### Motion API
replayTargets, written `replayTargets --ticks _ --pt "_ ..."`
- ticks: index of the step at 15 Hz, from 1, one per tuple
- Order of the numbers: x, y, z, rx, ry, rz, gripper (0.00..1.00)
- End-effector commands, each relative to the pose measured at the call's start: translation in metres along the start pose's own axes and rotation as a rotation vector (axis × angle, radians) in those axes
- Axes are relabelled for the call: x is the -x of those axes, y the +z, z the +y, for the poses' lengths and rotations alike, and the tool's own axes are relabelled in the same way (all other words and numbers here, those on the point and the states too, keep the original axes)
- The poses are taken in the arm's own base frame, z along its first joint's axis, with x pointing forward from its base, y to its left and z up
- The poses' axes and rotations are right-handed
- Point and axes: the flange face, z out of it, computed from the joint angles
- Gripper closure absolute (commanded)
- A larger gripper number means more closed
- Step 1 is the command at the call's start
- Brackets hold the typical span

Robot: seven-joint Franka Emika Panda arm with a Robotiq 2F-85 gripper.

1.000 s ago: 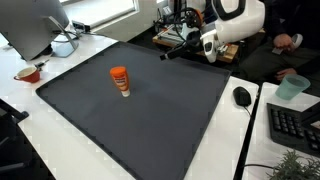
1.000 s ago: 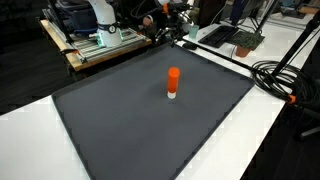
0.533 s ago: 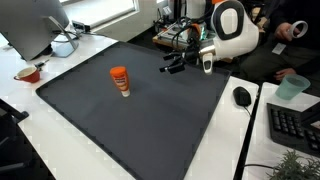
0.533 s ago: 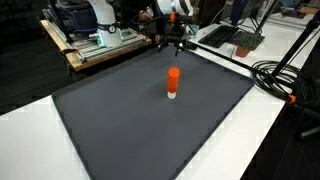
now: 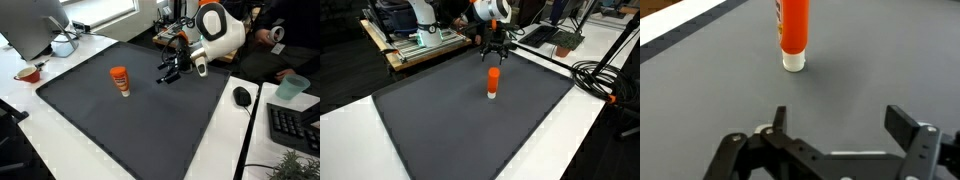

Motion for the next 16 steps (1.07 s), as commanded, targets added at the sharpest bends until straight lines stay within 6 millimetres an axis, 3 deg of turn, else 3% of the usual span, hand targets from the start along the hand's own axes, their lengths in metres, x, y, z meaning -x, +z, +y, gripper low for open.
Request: replayTargets --ticks 1,3,5,16 --pt "0.028 0.029 -0.001 0.022 -0.128 -0.041 0.0" --pt "0.037 0.044 -0.003 0.006 -0.196 -0.049 0.0" --pt "0.033 0.051 -0.004 0.012 -0.248 -0.028 0.0" --pt "0.025 0.054 0.002 0.077 -0.217 0.074 0.0"
